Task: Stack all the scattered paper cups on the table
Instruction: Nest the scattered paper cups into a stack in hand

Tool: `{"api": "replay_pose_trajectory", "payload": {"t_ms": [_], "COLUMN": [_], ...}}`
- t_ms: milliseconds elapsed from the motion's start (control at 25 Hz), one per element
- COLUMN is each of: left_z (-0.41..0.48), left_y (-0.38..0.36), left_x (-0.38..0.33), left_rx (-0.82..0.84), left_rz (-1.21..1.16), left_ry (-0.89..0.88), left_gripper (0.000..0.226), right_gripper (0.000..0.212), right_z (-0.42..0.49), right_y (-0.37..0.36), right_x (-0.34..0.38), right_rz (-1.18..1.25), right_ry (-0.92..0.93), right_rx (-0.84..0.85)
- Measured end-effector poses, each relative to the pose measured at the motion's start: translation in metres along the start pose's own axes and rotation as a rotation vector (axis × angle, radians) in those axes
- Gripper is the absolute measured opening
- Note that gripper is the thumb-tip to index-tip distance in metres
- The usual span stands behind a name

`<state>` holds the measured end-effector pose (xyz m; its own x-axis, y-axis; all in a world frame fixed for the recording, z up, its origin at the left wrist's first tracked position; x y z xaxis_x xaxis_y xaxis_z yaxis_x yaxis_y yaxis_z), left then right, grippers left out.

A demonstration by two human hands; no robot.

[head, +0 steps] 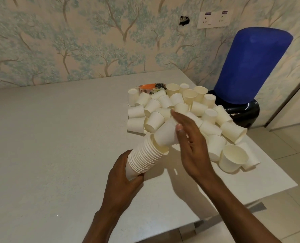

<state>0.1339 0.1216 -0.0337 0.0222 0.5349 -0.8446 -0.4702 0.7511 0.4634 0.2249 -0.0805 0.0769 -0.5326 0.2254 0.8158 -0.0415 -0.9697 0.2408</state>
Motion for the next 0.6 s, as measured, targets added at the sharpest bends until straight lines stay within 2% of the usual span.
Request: {"api": "replay_pose_trajectory", "payload": {"t_ms": [200,320,440,520,600], "left_z": [-0.010,-0.020,-0.025,-0.026,-0.027], "left_y": [-0.040,-0.063,-0.064,-0.059,-0.058], "left_x": [-0.018,-0.023,-0.038,-0.041,-0.041], "left_rx": [0.050,0.081,-0.035,-0.088,-0.110], "left_rz": [-0.020,-0.050,-0.068,-0.082,-0.085], "left_ry": [0.020,0.141,0.091,0.084,0.083], "left_gripper": [0.069,0.067,0.065,0.066,0.068], "right_gripper": [0.040,0.043,0.047,0.055,0.063], "right_z": [-0.034,-0.048,-0.030,-0.007,0.005], "right_y": [0.009,0.021,0.048,0.064,0.063], "right_x": [-0.014,-0.021,-0.041,-0.057,-0.073], "right_rz": [0.024,-0.060,-0.074,-0.326,-0.736], "right_ry": [0.003,0.049,-0.042,-0.084,-0.022], "right_rx": [0.148,0.250,0.154,0.100,0.193]}}
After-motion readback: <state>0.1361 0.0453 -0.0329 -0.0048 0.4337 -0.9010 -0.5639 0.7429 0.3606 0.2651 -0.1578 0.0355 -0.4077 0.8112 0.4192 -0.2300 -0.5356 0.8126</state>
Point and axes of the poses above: each hand's wrist, its own z-axis towards the middle knuckle, its own y-axis out of the back of the hand, x = y × z, the point moved 5 cm from there along z, towards the middle knuckle, and after that the axes turned 6 degrees about -x, right-handed, at the moved point
